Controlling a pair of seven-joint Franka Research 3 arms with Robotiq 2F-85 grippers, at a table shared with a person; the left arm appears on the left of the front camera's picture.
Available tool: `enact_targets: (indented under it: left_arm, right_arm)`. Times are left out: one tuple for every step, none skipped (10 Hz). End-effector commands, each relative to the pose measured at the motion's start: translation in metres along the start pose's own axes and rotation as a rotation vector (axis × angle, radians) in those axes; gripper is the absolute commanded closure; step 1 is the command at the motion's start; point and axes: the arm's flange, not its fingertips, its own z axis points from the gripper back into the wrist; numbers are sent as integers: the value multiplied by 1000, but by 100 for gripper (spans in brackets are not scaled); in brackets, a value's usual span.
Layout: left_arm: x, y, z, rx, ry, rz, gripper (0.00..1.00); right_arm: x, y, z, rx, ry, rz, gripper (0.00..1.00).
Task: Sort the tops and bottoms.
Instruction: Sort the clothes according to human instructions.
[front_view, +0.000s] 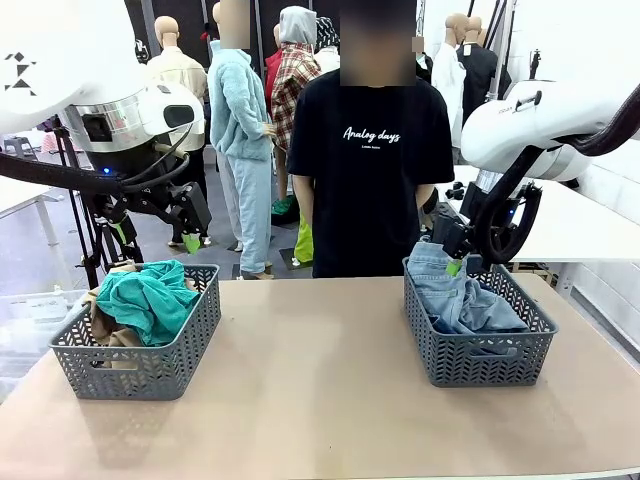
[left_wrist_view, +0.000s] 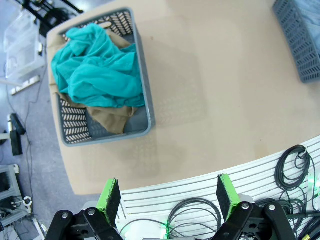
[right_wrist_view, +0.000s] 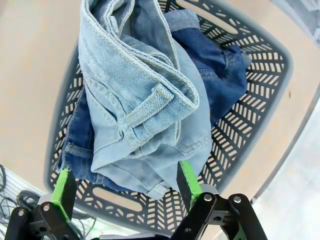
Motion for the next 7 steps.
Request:
enact_targets:
  left_arm:
    - [-1, 3, 1, 2, 5, -2, 0]
    - [-1, 3, 1, 2, 5, -2, 0]
    - [-1, 3, 1, 2, 5, -2, 0]
    - [-1, 3, 1, 2, 5, -2, 0]
    - [-1, 3, 1, 2, 5, -2, 0]
    - [-1, 3, 1, 2, 5, -2, 0]
    - [-1, 3, 1, 2, 5, -2, 0]
  right_arm:
    - [0, 1, 1, -1, -6, 14, 0]
    - [0, 1, 1, -1, -6, 14, 0]
    - [0, 1, 1, -1, -6, 14, 0]
    - [0, 1, 1, -1, -6, 14, 0]
    - [0, 1, 1, -1, -6, 14, 0]
    - [0, 1, 1, -1, -6, 14, 0]
    - [0, 1, 1, -1, -6, 14, 0]
